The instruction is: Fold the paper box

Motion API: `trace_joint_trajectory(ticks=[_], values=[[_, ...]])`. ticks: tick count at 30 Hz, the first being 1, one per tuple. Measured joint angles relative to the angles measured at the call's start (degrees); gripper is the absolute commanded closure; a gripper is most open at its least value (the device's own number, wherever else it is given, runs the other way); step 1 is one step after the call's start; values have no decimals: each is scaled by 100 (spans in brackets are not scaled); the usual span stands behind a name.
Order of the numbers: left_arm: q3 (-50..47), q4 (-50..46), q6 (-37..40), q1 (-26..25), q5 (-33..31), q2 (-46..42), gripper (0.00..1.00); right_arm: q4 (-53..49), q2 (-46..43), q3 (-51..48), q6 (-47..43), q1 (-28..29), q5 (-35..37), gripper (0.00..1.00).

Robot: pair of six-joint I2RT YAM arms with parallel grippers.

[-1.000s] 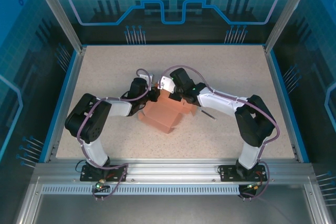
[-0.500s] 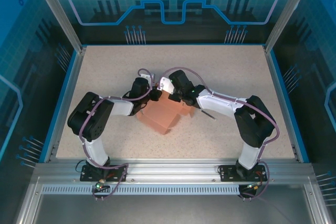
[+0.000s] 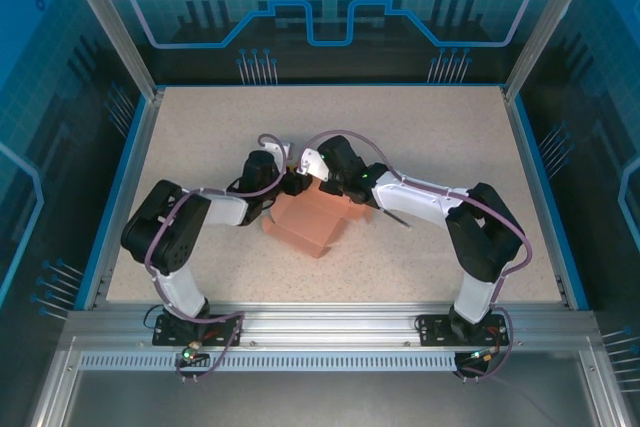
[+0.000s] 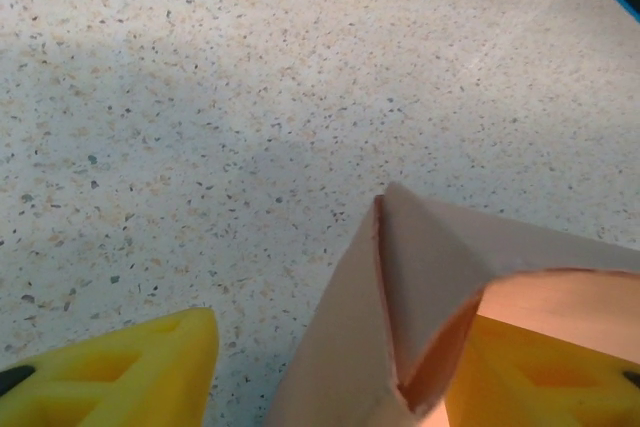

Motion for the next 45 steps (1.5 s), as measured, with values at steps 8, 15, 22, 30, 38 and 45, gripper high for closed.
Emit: trace_joint_trajectory(ticks=[8,15,22,30,38,45], values=[[-133,101,-2,142,229,-240,36,-2,0,9,-44,0,52,100],[-140,-109,190,164,518,-271,47,-9,0,9,-81,-2,48,100],[-70,-435,481,177,684,-28,47,-151,0,170,-85,-39,-24,100],[201,-721,514,179,723,275,57,-223,0,201,-105,-76,-129,100],[293,-719,494,179,693,461,69,-284,0,201,-103,-76,-240,100],[387,-719,435,131,208,518,79,-286,0,201,-74,-76,-319,100]])
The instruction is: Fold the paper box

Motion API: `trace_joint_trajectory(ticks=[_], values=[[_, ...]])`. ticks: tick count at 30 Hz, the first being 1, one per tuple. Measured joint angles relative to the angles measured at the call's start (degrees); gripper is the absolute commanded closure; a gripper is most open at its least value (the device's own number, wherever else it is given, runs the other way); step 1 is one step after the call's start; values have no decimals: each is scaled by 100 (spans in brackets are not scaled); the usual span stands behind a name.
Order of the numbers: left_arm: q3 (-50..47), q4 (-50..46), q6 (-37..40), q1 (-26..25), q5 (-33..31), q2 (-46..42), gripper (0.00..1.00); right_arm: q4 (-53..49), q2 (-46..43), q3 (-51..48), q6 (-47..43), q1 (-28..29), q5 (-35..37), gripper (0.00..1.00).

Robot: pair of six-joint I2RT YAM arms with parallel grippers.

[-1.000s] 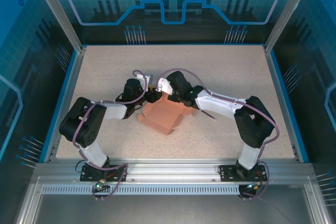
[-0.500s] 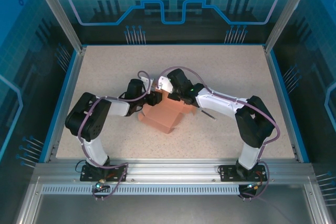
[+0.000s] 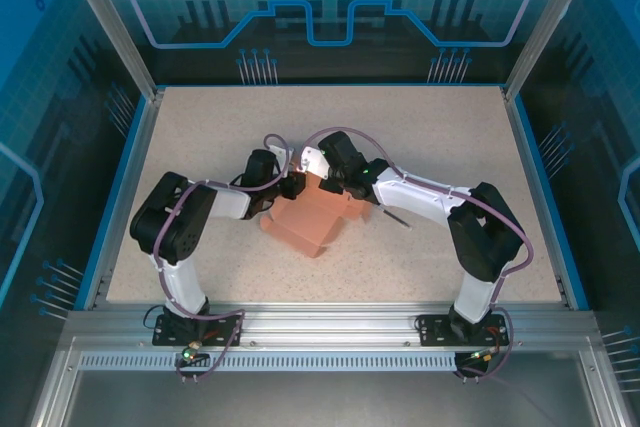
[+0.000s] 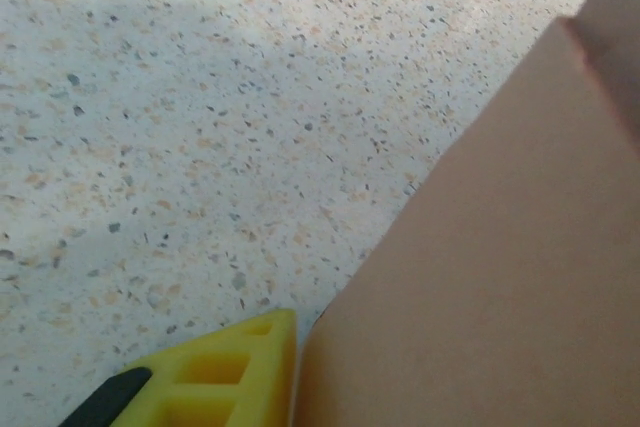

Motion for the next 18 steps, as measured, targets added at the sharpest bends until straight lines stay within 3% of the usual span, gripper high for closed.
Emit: trace_joint_trajectory(ticks=[11,18], values=[[269,-227,-391,-492,-1311,103,85,44,0,-2,105,-37,24,100],[448,-313,-570,-623,-1641,199,77,63,0,-24,195,-66,109,100]])
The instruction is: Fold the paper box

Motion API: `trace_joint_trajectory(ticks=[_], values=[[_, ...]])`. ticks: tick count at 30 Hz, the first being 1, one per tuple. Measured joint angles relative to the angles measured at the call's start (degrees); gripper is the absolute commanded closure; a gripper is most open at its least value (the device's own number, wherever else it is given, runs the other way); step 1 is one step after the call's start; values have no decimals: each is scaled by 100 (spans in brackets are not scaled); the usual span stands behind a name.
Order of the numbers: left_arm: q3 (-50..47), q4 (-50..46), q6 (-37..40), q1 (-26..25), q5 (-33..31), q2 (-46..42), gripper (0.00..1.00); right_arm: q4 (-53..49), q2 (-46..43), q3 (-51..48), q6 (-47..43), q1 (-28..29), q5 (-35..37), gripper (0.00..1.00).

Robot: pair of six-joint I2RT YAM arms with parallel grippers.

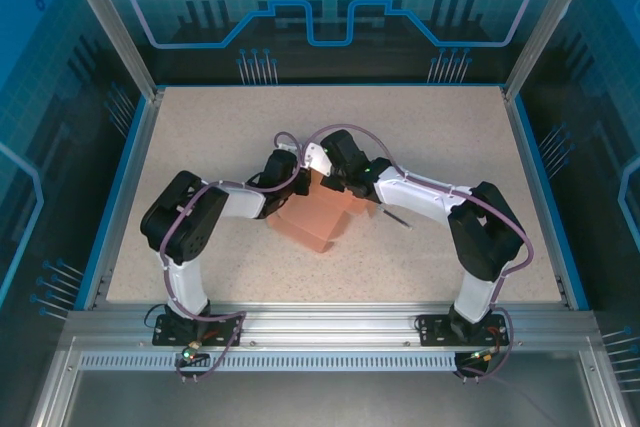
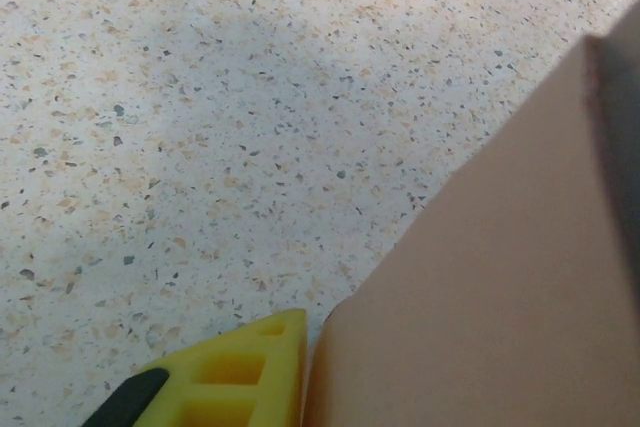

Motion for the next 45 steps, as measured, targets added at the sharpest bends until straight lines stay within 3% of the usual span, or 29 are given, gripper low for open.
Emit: trace_joint_trajectory(ticks=[17,23,29,45], values=[[-579,752,46,199,817,-293,44,-42,-2,0,15,20,111,100],[-686,920,48,208,1023,-553,40,-39,-2,0,13,28,111,100],[-787,935,136,278,1113,-682,41,-39,-2,0,7,28,109,100],[-876,968,417,638,1902,-721,59,-28,-2,0,-258,28,105,100]])
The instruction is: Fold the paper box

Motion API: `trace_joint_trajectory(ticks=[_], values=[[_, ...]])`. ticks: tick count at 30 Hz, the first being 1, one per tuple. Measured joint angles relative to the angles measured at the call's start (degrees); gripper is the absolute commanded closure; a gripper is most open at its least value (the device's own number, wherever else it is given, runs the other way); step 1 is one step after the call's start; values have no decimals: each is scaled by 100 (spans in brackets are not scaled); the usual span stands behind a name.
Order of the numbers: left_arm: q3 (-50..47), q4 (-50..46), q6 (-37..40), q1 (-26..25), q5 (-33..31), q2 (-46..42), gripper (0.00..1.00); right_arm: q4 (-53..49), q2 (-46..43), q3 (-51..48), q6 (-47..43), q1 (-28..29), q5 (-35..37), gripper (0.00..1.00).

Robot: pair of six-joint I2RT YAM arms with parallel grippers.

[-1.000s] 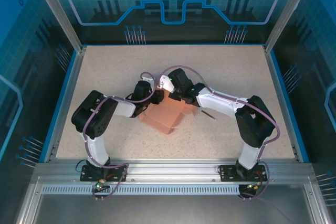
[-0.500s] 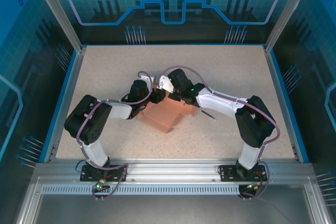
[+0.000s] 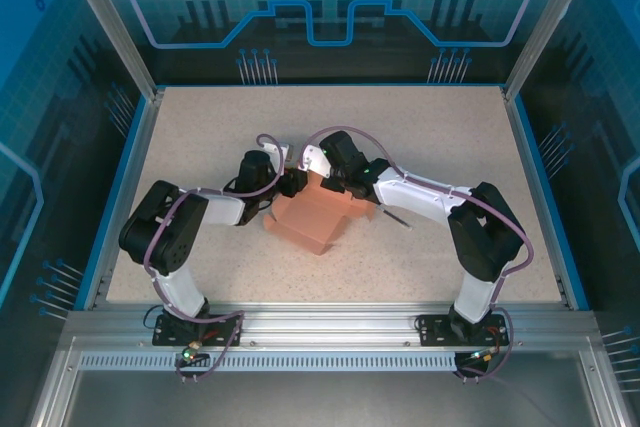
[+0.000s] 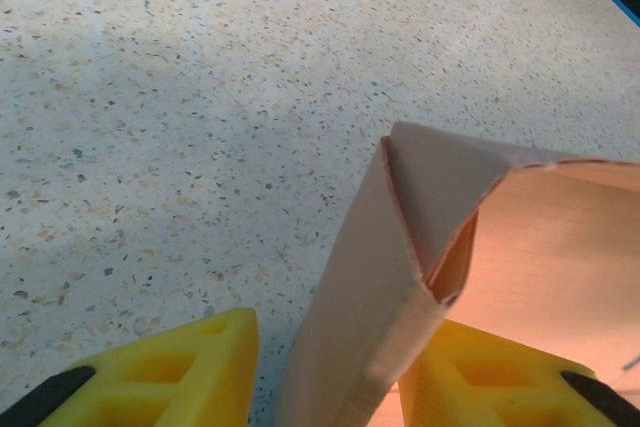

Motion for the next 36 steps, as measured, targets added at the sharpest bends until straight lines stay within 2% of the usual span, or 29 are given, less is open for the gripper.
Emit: trace_joint_trajectory(ticks=[9,16,21,29,36], values=[[0,264,39,76,188,33,65,413,0,-170,-619,118,293,100],[-26,492,125,81,254,142,66,890,0,-435,-1207,254,509,100],[-186,728,197,81,262,155,60,1342,0,-662,-1504,319,678,100],[-387,944,195,92,326,142,43,1840,0,-914,-1751,372,848,100],[-595,940,166,96,343,-157,35,1991,0,-979,-1773,376,890,100]])
